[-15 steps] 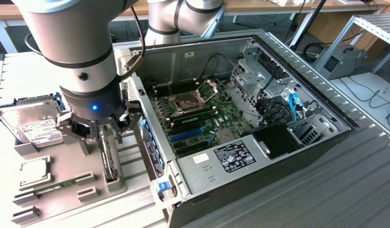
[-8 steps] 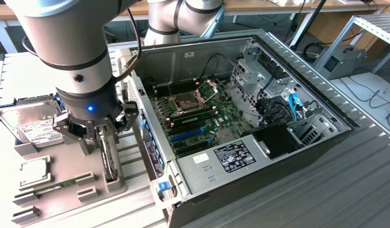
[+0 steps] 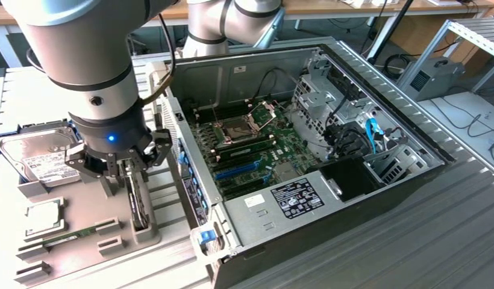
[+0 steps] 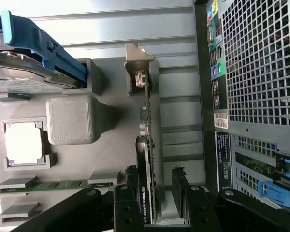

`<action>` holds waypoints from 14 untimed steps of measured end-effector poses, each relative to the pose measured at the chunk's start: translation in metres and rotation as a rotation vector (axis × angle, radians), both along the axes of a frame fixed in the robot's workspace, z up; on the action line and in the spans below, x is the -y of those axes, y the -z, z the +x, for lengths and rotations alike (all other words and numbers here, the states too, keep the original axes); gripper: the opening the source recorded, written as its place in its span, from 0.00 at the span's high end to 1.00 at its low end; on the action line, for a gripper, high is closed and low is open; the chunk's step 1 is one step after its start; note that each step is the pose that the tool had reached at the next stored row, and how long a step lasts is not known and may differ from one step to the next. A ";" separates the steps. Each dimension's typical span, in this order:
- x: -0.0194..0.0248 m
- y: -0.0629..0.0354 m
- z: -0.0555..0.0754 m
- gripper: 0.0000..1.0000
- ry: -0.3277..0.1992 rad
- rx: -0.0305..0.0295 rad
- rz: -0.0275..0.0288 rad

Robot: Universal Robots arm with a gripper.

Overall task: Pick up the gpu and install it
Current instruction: 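Pick up the gpu and move the gpu toward the slot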

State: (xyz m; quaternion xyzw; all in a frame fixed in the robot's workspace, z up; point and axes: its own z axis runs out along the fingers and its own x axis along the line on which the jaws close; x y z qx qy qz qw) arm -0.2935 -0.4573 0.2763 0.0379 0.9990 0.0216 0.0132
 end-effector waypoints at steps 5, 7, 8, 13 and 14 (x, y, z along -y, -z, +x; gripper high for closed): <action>-0.0079 0.0084 -0.004 0.58 0.000 0.0000 0.0000; -0.0091 0.0118 -0.005 0.58 0.000 0.0001 -0.0001; -0.0093 0.0132 -0.005 0.58 0.000 0.0001 -0.0003; -0.0108 0.0203 -0.006 0.58 0.000 0.0001 -0.0006; -0.0112 0.0215 -0.006 0.58 0.000 0.0001 -0.0006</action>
